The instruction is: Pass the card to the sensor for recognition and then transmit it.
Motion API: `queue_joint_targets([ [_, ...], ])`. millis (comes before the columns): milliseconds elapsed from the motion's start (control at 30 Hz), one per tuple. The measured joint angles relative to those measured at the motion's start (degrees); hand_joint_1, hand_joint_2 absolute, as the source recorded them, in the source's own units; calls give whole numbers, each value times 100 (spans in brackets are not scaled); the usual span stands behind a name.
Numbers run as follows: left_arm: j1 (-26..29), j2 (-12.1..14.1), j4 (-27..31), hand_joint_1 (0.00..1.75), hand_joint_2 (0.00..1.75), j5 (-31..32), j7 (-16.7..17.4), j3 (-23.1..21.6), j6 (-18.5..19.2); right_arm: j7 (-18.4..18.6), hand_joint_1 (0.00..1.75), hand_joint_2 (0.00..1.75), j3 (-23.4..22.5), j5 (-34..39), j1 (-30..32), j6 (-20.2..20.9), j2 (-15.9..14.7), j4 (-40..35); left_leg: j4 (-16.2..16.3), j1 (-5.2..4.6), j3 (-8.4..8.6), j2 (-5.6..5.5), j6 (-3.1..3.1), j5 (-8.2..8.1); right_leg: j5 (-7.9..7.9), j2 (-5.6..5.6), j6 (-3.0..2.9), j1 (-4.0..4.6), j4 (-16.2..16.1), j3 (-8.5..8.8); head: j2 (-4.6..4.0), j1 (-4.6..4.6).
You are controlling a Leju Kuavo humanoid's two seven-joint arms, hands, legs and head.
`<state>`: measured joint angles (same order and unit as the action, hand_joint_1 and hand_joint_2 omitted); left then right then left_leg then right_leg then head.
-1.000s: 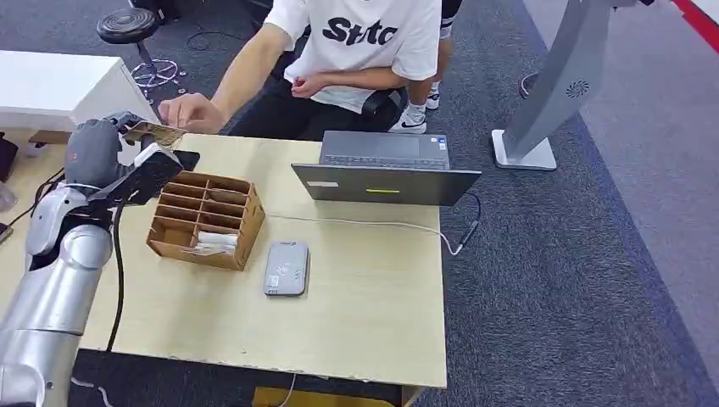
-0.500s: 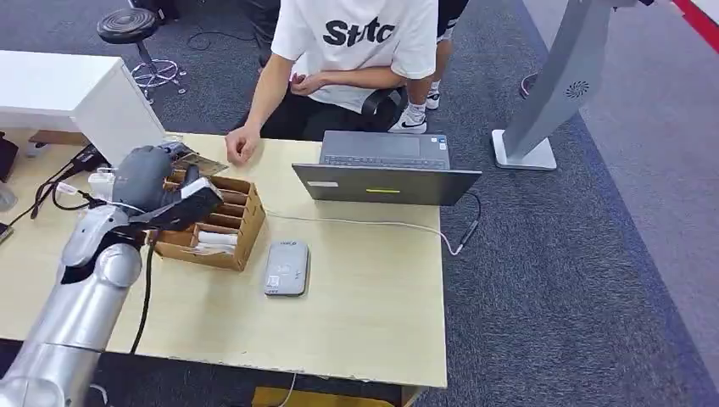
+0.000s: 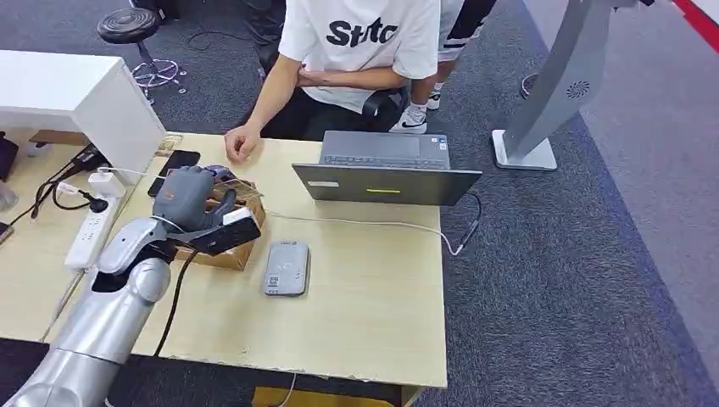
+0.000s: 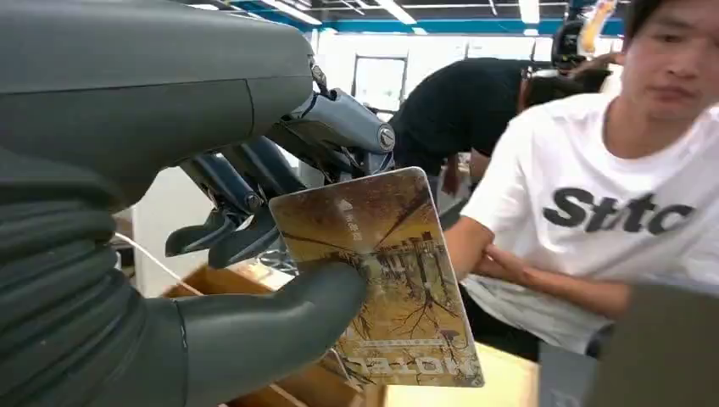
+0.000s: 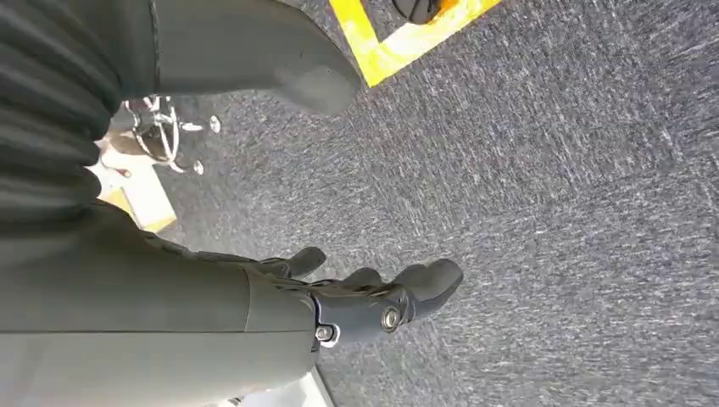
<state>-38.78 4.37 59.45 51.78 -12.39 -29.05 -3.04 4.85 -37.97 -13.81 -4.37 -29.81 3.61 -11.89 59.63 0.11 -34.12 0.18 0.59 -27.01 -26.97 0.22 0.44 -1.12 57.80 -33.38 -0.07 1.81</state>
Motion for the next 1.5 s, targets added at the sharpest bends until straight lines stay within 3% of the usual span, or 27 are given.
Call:
queue_joint_targets([
  [467, 7, -264, -629, 175, 175, 48, -24, -594, 98, 28, 0, 175, 0, -114, 0, 7, 24, 2, 0, 0, -1, 0, 1, -1, 0, 1, 0, 1, 0, -3, 0, -2],
  [1000, -2, -400, -992, 175, 175, 90, -24, -736, 90, 22, 0, 175, 0, -135, -2, 59, 35, 2, 0, 0, -1, 1, 1, -1, 0, 0, 0, 1, 0, -3, 0, -2],
  [1500, 3, -557, -1718, 175, 175, 188, -24, -1060, -11, 48, 0, 175, 0, -271, -5, 81, 66, 2, -1, 0, -2, 1, 1, -1, 0, 0, 0, 1, 0, -3, 0, -2],
])
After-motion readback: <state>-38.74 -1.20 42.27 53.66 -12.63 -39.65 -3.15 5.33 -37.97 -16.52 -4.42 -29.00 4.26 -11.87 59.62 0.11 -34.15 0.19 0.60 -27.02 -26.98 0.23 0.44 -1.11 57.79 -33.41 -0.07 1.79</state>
